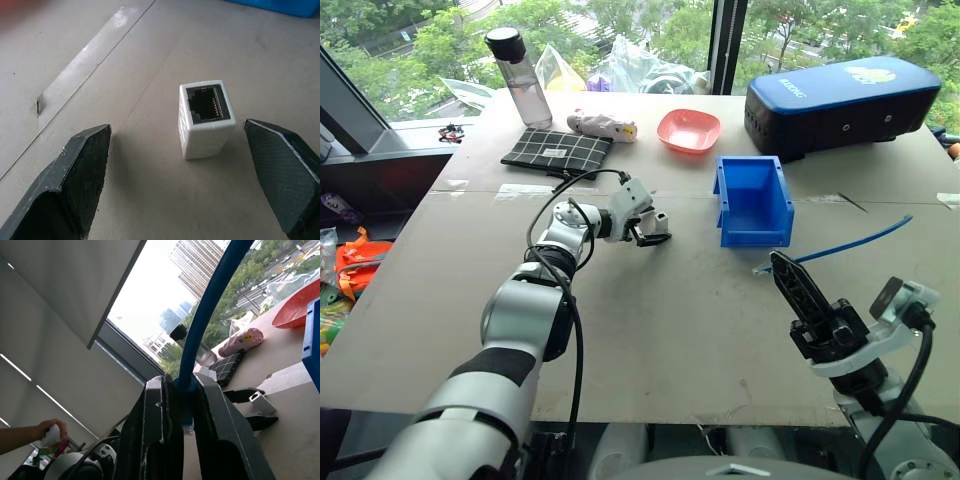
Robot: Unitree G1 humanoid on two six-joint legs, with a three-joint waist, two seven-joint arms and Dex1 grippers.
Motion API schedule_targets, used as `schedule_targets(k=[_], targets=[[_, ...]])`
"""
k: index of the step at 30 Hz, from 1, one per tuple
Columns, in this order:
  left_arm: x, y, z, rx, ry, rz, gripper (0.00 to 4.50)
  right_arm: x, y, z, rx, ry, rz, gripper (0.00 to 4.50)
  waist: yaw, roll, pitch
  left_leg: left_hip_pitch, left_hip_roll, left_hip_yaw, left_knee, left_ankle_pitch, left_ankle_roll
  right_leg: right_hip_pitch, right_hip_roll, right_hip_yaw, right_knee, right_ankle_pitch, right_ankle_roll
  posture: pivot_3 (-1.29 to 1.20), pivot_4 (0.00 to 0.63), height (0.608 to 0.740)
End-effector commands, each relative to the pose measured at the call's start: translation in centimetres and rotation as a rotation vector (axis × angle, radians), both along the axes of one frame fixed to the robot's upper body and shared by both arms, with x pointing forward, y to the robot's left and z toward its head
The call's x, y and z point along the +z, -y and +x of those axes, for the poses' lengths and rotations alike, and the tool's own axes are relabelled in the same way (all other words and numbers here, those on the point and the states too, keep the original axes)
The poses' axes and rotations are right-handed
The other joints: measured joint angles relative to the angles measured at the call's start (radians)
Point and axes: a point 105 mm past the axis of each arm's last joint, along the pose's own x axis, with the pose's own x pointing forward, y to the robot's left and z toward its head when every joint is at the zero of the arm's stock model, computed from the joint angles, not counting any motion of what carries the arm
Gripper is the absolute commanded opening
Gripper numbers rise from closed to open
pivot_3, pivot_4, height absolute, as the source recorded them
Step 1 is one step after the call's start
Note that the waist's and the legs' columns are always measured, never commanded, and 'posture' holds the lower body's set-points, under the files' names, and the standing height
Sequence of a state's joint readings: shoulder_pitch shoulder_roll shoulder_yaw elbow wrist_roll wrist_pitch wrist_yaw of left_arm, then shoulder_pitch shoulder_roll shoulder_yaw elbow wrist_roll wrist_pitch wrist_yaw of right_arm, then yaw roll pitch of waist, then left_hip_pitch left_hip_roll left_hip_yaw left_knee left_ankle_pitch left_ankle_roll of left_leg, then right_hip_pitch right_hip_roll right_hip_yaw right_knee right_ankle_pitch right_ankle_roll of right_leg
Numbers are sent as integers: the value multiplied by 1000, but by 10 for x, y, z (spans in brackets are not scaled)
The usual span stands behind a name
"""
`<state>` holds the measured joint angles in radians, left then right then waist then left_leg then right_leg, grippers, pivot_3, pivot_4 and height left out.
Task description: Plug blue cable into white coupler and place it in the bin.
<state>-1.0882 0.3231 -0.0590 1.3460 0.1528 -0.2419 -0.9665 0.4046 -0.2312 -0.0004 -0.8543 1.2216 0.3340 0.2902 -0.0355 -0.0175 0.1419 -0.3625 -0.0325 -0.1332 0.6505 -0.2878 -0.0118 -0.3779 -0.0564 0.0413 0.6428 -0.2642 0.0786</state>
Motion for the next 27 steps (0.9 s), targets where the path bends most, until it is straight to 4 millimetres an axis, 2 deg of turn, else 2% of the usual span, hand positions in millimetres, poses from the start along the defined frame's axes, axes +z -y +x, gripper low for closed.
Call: schedule_targets(k=[1,7,14,27], targets=[[7,1,6,55,21,-55,4292,8,1,-3,-2,41,7,0,0,0,0,0,0,0,0,0,0,0,0,0,0,0,0,0,150,736],[-2,4,8,157,-26,-157,4292,7,0,-4,-7,41,6,0,-1,0,0,0,0,0,0,0,0,0,0,0,1,0,0,0,150,736],[-17,9,0,168,-51,-207,4292,6,-1,-3,-7,46,8,0,-1,0,-2,1,0,0,1,0,0,0,0,1,1,0,0,0,150,736],[-27,25,-30,102,0,-199,4292,5,-2,-1,2,50,7,0,1,1,-5,1,0,-4,0,0,0,0,0,2,1,0,0,0,150,736]])
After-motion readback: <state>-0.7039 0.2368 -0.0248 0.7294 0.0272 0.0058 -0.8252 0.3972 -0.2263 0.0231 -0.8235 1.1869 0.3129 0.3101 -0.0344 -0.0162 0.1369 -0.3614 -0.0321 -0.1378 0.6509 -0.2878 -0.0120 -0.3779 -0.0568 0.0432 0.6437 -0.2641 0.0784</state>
